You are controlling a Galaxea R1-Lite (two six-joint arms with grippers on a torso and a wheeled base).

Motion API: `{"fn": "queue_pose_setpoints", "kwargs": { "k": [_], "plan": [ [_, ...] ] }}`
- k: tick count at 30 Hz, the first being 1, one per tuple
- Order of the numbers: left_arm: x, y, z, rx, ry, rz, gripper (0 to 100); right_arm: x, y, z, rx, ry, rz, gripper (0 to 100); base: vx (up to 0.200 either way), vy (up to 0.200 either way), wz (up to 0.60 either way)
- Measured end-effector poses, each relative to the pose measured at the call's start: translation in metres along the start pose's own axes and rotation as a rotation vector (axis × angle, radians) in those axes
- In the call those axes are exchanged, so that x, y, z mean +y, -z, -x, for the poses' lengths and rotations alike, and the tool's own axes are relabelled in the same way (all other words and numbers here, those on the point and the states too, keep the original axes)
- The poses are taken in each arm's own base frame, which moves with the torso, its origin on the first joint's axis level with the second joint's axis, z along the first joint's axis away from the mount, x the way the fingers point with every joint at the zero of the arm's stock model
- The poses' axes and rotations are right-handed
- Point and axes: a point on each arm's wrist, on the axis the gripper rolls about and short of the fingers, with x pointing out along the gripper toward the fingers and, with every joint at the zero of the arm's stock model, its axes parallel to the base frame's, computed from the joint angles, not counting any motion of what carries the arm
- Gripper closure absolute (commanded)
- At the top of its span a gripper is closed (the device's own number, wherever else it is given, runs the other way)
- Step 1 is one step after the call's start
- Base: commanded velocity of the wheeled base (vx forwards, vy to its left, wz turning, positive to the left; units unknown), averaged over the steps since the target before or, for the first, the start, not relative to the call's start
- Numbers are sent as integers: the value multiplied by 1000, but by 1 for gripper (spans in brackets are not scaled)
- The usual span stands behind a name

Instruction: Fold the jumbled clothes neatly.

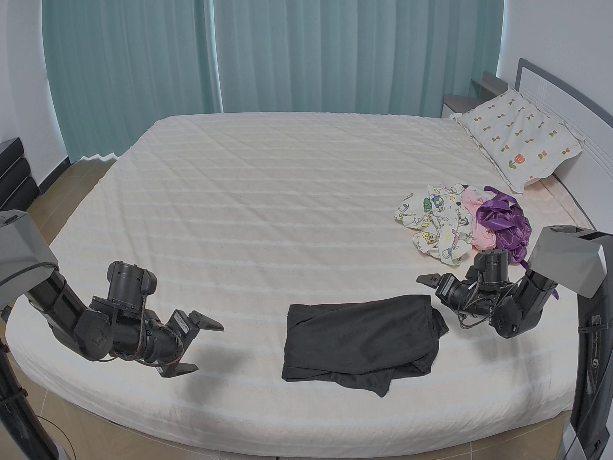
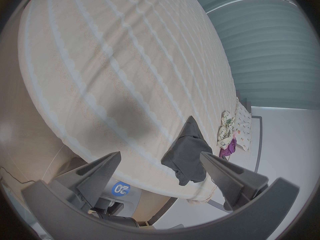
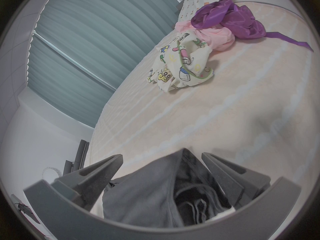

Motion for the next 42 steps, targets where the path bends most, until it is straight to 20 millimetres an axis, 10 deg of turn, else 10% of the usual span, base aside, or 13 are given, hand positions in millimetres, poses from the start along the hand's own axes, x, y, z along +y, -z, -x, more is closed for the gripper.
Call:
{"fn": "queue_pose_setpoints", "kwargs": {
  "k": [19,42],
  "plan": [
    [1,0,-1,2,-3,2,0,0,77,94,248,-74,231,0,0,0,0],
    [1,0,-1,3,-5,2,0,-12,110,86,243,-132,633,0,0,0,0]
  ]
}}
